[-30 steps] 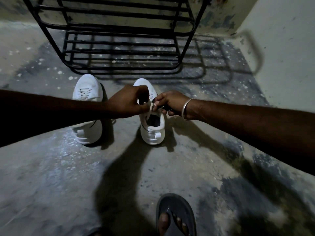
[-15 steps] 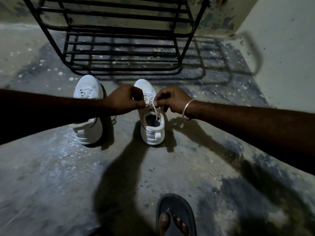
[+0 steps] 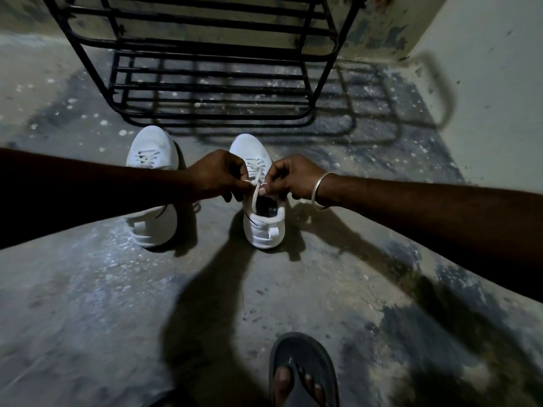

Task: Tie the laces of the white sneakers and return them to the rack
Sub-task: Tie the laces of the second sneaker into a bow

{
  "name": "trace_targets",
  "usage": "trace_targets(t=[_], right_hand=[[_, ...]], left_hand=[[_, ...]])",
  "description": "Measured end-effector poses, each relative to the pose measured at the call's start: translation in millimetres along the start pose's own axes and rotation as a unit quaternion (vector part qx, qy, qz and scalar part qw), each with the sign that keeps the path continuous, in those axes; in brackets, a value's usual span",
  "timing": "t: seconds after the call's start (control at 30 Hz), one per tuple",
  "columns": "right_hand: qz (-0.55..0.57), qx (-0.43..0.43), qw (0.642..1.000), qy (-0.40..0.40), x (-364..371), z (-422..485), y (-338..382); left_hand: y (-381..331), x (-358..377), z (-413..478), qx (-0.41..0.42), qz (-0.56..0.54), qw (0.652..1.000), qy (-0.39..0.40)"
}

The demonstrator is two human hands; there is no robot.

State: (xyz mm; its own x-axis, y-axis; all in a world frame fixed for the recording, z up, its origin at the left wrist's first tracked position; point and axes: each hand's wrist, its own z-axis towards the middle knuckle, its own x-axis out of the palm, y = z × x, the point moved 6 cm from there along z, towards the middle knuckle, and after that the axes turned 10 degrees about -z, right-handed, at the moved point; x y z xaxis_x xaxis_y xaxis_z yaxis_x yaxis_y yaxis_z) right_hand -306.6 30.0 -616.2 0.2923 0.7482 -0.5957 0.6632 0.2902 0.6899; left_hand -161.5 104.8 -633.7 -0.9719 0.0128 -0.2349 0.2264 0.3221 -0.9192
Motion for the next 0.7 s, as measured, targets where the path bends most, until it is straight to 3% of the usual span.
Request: trace_targets(t=[0.47,0.7], right_hand=[[0.151,0.125,0.980,0.031,13.7,6.8,-18.9],[0.165,0.107,0.980,0.017,9.0,4.4,-21.7]], left_hand=[[-8.1,6.8,2.7,-0.012,-0.003,1.000,0.020],[-3.6,1.5,0.2,-0.025,-0.022,0.999,0.011]])
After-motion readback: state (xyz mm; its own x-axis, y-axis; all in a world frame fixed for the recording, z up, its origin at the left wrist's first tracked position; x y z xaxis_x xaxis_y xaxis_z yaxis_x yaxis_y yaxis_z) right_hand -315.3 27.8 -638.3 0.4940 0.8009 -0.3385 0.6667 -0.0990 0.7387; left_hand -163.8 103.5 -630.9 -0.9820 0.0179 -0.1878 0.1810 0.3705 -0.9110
